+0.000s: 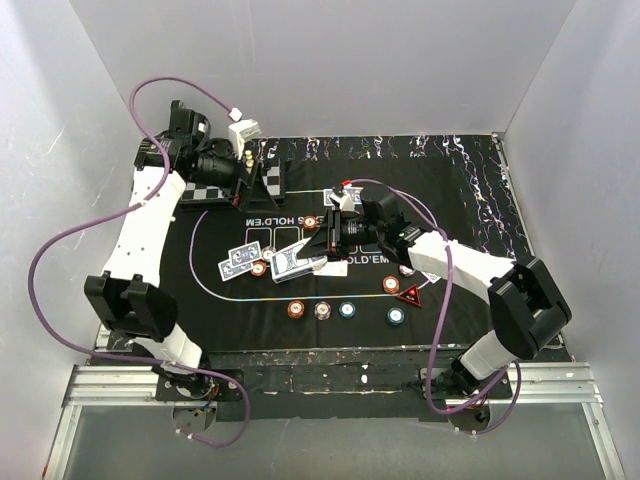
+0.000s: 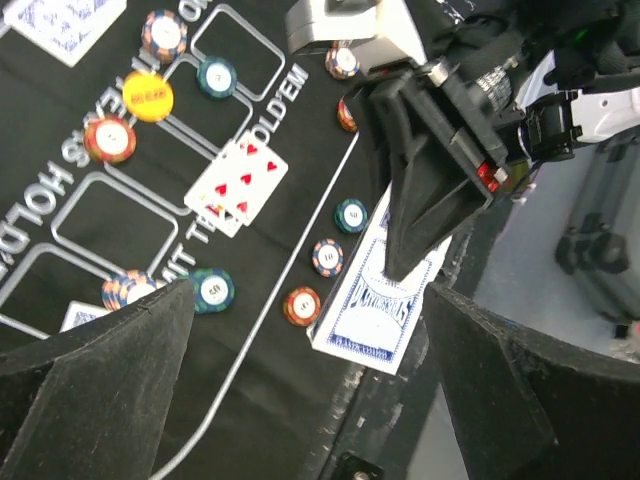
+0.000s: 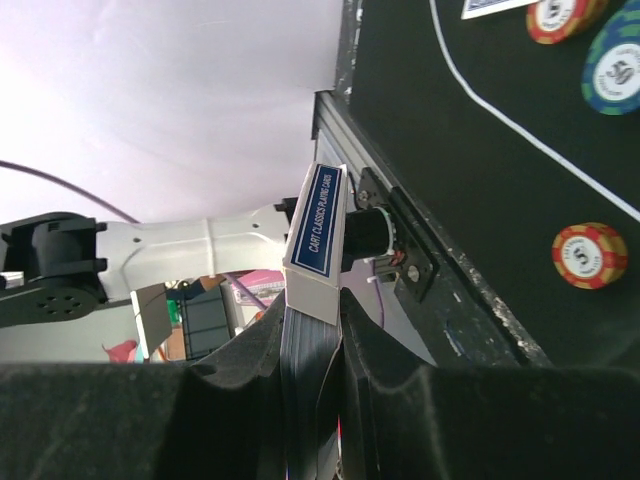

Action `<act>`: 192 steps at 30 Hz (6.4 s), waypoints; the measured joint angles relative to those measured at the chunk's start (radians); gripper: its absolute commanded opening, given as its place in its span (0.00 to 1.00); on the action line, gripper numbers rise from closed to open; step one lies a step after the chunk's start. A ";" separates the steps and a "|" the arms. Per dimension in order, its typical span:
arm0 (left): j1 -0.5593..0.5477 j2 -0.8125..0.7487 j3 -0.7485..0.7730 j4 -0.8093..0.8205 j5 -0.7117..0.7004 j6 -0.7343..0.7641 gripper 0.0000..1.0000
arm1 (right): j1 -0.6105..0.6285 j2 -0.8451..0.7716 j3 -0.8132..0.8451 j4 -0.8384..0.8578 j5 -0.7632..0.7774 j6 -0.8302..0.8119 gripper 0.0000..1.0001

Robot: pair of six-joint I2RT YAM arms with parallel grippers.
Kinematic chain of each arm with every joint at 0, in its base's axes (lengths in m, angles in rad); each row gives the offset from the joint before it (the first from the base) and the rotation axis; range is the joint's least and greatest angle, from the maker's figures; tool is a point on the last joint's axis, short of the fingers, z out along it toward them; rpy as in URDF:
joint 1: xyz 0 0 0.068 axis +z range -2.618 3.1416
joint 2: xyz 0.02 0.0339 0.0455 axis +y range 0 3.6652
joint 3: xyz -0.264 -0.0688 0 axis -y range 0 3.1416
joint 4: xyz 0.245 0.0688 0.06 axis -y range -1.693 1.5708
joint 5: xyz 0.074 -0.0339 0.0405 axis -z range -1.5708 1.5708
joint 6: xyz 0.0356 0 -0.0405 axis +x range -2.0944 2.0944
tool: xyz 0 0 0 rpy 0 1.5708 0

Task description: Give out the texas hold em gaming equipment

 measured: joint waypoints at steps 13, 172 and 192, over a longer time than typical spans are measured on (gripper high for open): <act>0.080 -0.444 -0.569 0.294 0.027 -0.064 0.98 | -0.012 0.019 0.000 -0.004 0.004 -0.024 0.15; -0.110 -0.358 -0.795 0.380 -0.005 0.500 0.12 | -0.011 0.065 -0.134 0.269 -0.026 0.084 0.36; -0.110 -0.414 -0.837 0.484 0.046 0.351 0.00 | -0.051 -0.019 -0.165 0.222 -0.026 0.063 0.49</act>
